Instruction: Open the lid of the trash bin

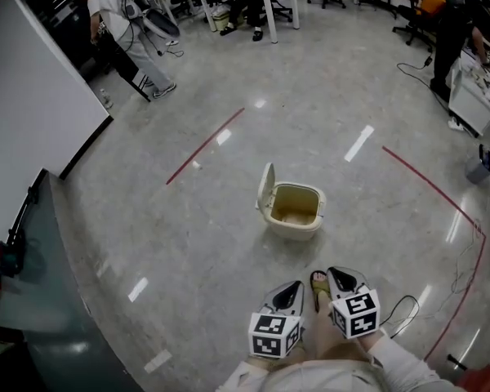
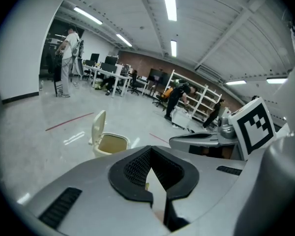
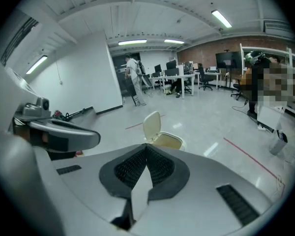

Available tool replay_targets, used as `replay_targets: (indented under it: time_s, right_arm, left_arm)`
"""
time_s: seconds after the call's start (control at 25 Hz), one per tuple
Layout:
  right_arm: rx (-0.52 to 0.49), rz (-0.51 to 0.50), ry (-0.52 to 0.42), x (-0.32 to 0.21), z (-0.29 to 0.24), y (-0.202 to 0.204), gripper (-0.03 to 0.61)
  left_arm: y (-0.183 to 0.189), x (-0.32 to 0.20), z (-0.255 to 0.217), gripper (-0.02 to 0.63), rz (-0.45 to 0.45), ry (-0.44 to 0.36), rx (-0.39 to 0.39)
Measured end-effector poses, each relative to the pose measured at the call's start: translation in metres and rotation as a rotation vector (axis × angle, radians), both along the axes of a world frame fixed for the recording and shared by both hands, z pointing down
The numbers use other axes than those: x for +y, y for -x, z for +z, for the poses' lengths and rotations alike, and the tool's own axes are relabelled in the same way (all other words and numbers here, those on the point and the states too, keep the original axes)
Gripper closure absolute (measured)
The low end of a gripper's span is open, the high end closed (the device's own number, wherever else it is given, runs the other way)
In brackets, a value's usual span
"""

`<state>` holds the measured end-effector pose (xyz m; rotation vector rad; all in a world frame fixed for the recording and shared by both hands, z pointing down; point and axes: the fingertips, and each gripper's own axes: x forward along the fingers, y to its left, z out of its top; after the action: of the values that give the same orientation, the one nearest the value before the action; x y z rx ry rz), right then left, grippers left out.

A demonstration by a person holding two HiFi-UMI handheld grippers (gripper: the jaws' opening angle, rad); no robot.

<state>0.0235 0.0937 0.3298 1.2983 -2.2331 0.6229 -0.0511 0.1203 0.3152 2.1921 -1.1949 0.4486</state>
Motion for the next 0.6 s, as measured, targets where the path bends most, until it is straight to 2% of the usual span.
replay_targets:
  time_s: [0.2, 0.6]
  right_arm:
    - [-0.026, -0.006, -0.092, 0.042, -0.048, 0.003, 0.574]
    - [-0.106, -0.025, -0.211, 0.105, -0.113, 0.015, 0.574]
  left_arm:
    - [0.009, 0.029, -0.027, 0.609, 0.009, -0.053, 0.0]
    - [0.026, 0.085, -0.067, 0.61, 0.015, -0.131, 0.003]
